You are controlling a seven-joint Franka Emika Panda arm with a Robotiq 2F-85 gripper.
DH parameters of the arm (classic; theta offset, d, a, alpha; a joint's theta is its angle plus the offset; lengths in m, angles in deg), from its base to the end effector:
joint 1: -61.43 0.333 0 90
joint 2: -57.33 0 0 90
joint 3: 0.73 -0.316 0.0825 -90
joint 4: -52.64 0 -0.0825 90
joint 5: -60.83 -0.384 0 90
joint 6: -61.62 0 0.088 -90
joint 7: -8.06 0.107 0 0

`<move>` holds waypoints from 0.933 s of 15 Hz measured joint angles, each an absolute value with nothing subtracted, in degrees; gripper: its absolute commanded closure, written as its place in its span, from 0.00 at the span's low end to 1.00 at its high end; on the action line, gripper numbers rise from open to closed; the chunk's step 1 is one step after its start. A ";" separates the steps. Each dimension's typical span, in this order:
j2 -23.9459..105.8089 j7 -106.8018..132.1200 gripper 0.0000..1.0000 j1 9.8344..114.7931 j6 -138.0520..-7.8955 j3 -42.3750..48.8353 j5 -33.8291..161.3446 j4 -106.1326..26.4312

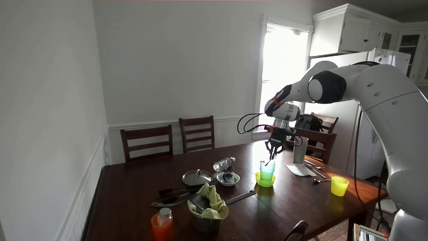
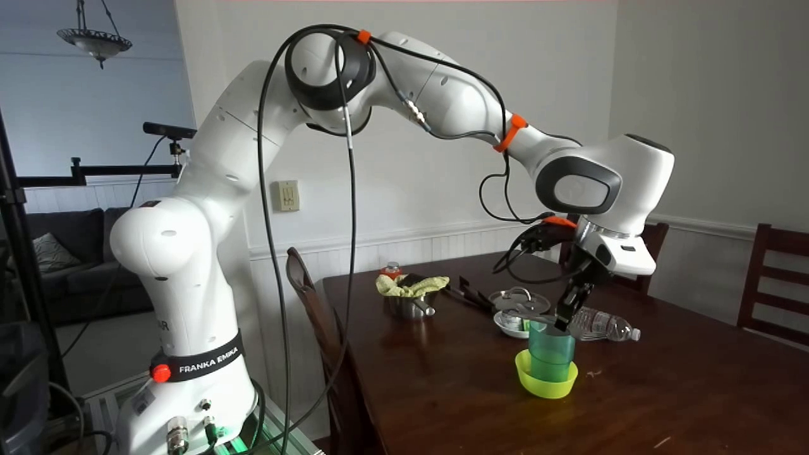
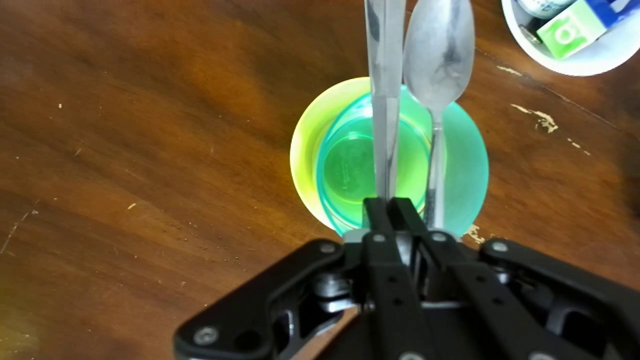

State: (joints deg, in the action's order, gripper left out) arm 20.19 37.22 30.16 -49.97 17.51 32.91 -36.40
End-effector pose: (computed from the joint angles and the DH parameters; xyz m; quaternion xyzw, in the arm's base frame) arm 0.4862 -0.4754 0.2675 -0.7010 0.6958 0.0814 0.1335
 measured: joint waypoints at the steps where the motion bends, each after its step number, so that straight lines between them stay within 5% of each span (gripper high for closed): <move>1: 20.15 37.27 0.98 30.16 -49.95 17.50 32.91 -36.40; 14: 19.88 37.40 0.93 30.21 -49.58 17.47 32.91 -36.40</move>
State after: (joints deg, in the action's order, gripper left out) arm 19.88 37.40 30.21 -49.58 17.47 32.91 -36.40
